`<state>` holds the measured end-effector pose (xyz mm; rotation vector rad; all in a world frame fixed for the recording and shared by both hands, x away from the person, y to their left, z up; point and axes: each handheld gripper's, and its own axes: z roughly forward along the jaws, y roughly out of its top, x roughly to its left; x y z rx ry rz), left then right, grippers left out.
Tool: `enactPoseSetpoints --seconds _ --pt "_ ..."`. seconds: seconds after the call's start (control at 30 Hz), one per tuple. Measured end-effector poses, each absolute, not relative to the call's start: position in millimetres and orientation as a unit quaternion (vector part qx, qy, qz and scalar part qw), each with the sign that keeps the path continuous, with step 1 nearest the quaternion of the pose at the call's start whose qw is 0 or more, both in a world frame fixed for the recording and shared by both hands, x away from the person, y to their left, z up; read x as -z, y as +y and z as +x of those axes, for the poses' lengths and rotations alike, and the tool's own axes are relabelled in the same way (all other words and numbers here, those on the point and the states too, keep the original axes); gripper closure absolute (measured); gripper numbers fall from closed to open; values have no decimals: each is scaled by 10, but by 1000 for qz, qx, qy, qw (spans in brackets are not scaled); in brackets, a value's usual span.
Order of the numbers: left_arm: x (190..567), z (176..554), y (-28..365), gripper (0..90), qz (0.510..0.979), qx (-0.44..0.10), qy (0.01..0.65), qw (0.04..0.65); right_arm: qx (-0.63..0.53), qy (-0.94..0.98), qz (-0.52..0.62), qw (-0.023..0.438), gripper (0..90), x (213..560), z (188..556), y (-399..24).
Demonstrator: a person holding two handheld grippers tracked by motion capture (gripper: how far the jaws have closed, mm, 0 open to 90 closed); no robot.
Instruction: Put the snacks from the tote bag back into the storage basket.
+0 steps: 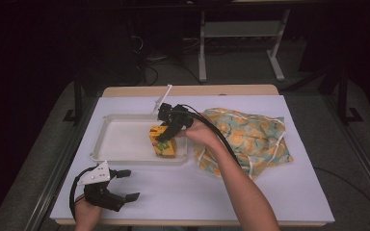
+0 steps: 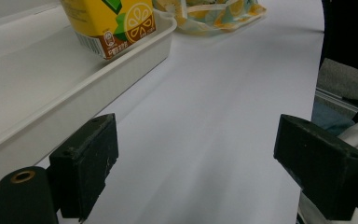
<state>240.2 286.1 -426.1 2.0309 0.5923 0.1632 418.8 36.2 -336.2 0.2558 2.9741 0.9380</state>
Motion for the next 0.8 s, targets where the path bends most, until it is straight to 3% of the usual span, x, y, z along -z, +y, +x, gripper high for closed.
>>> enactPoseSetpoints --seconds 0.8 --pt "4261 2403 2859 132 835 -67 244 488 -293 953 78 5 488 3485 4193 378"
